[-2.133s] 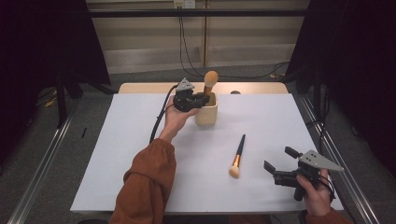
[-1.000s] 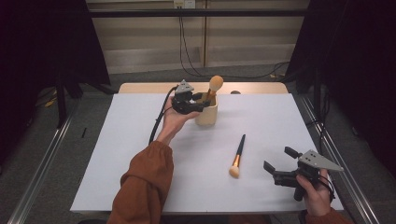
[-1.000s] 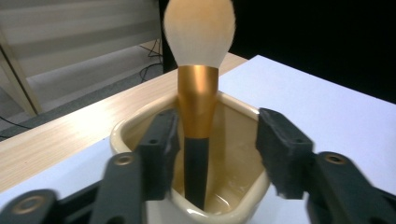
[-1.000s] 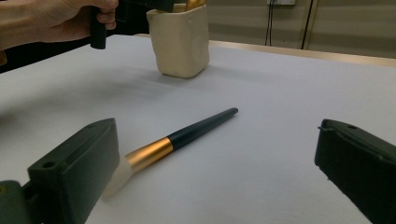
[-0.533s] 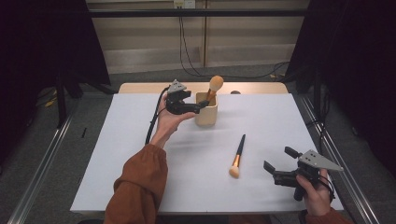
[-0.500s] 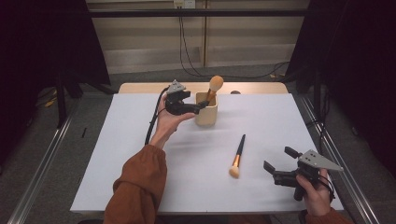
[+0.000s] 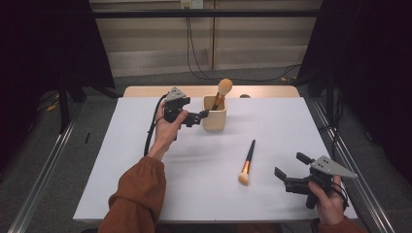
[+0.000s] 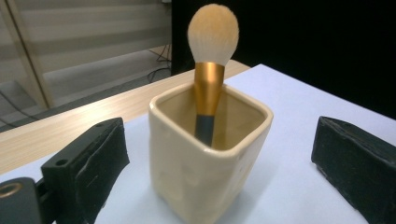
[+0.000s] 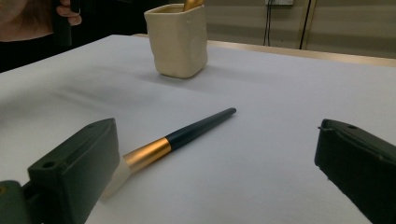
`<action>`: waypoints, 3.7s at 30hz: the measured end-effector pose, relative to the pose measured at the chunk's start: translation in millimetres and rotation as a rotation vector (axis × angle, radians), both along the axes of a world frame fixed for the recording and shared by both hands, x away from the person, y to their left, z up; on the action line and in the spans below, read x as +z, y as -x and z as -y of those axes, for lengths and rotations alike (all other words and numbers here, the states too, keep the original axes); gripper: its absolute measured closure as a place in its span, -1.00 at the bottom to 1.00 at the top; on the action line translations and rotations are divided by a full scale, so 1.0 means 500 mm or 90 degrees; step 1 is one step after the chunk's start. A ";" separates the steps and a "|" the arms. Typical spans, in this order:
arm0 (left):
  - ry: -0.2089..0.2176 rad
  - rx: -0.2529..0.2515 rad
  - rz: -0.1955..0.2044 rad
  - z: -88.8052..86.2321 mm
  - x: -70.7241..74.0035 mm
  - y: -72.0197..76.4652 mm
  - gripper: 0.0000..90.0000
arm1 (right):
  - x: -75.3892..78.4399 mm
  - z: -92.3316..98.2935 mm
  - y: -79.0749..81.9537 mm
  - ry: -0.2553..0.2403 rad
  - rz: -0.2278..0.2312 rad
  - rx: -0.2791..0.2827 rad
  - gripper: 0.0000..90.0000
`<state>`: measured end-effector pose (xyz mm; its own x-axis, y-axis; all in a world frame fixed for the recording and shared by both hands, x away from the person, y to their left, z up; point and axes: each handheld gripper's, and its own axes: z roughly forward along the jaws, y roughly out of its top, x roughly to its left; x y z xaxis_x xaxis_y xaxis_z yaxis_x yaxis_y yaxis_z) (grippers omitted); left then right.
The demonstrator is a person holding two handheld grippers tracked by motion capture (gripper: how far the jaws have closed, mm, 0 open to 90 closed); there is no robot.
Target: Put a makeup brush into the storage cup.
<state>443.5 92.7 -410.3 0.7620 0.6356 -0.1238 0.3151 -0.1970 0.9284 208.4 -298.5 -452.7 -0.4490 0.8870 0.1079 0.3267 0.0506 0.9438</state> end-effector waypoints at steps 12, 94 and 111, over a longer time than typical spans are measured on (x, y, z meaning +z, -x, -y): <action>-0.003 0.036 0.043 -0.050 -0.001 0.043 -0.89 | 0.000 -0.001 -0.001 0.000 0.000 -0.003 -1.00; -0.012 0.181 0.048 -0.340 -0.051 0.399 -0.93 | -0.003 0.007 0.001 -0.001 -0.006 -0.032 -1.00; -0.022 0.161 0.051 -0.335 -0.050 0.401 -0.92 | 0.009 0.000 -0.010 0.009 0.009 0.005 -1.00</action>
<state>243.0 260.4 -435.3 0.5851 0.8097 -0.0447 0.2837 -0.1528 0.9466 213.5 -298.6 -448.2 -0.4570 0.8850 0.0887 0.3124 0.0664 0.9476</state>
